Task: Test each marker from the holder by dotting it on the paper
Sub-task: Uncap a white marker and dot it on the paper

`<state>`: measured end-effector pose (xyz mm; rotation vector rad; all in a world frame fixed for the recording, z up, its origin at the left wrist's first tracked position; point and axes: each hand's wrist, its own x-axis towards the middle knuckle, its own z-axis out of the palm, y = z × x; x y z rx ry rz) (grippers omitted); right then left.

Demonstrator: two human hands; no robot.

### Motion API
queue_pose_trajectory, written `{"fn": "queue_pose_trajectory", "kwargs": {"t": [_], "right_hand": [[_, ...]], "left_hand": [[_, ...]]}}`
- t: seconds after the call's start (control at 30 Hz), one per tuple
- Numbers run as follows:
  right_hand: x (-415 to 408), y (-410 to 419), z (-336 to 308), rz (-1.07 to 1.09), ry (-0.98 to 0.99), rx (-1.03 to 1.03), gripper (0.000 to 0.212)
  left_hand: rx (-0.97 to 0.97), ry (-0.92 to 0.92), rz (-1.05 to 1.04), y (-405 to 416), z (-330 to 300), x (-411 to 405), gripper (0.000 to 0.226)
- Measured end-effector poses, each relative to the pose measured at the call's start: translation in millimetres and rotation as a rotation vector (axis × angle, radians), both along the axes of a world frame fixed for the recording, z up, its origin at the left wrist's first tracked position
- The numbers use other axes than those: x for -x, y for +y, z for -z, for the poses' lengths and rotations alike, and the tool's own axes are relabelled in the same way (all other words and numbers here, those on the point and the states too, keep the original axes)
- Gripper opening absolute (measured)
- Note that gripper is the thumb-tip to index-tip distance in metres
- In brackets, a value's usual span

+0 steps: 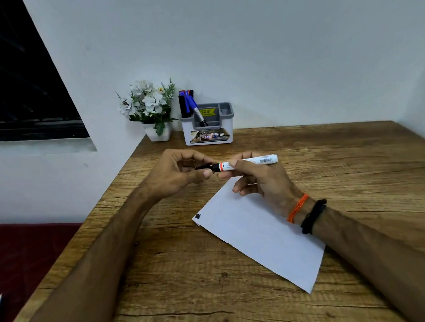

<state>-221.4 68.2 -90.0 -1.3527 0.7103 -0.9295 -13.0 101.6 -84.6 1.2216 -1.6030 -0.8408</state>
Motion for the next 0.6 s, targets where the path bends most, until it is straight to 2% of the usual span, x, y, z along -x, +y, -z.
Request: {"fn": "queue_pose_trajectory", "kwargs": {"t": [0.2,0.3,0.43,0.6], "right_hand": [[1.8,-2.4,2.6,0.033,0.017,0.104,0.012],[1.8,-5.9,3.4,0.016,-0.009,0.055,0.021],[3.1,-9.1,4.3,-0.014,-0.020,0.031,0.018],[1.6,-11.1,10.6,0.056,0.175,0.327,0.012]], "left_hand": [[-0.003,0.018,-0.037,-0.8,-0.1,-2.1,0.031],[-0.013,0.016,-0.060,-0.4,-0.9,-1.5,0.027],[0.022,0.029,-0.118,0.7,-2.9,-1.0,0.025],[0.032,0.072,-0.173,3.6,-5.8,0.1,0.027]]}}
